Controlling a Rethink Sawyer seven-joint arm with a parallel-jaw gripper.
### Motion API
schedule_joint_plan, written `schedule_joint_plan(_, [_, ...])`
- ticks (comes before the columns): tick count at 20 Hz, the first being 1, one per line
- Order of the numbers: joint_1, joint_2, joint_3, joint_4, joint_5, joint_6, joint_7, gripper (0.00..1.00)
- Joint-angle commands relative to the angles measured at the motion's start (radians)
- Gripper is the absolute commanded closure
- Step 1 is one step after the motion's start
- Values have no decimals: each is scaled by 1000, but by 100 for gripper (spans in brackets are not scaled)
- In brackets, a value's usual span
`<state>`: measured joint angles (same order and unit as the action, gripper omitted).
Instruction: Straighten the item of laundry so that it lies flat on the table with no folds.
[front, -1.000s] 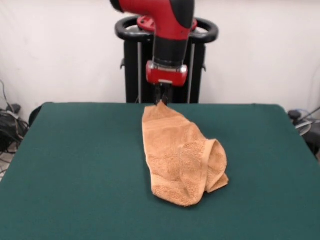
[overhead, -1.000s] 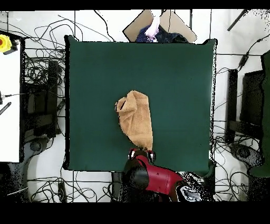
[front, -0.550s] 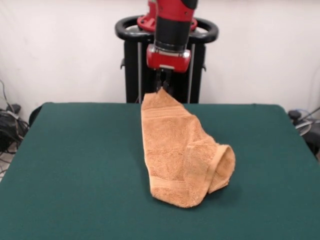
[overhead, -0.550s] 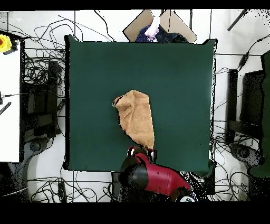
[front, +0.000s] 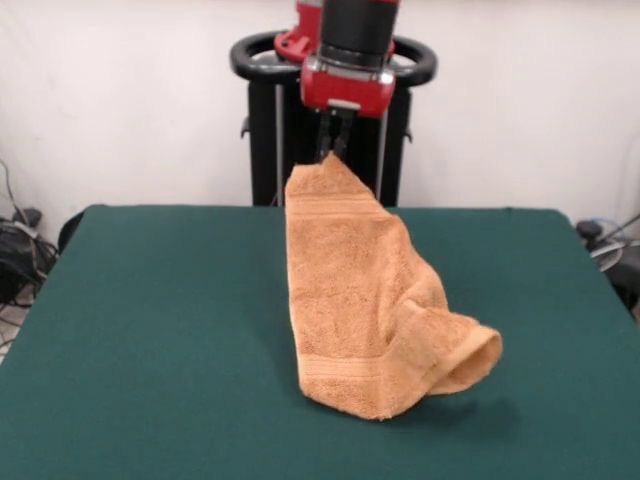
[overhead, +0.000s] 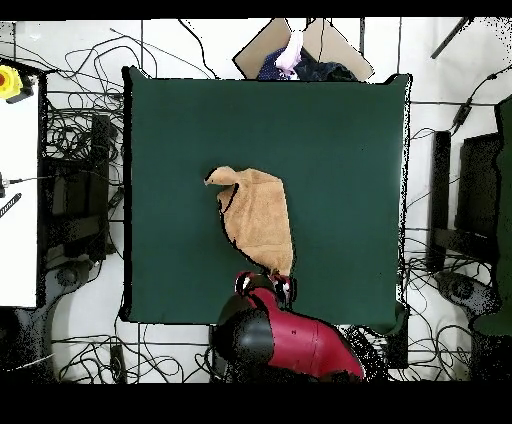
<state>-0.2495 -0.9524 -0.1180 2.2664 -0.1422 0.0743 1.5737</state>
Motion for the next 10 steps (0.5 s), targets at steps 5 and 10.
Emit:
schedule_joint_plan(5, [115, -75, -102, -131, 31, 219, 165, 100])
schedule_joint_plan(10, [163, -72, -136, -168, 26, 266, 181, 100])
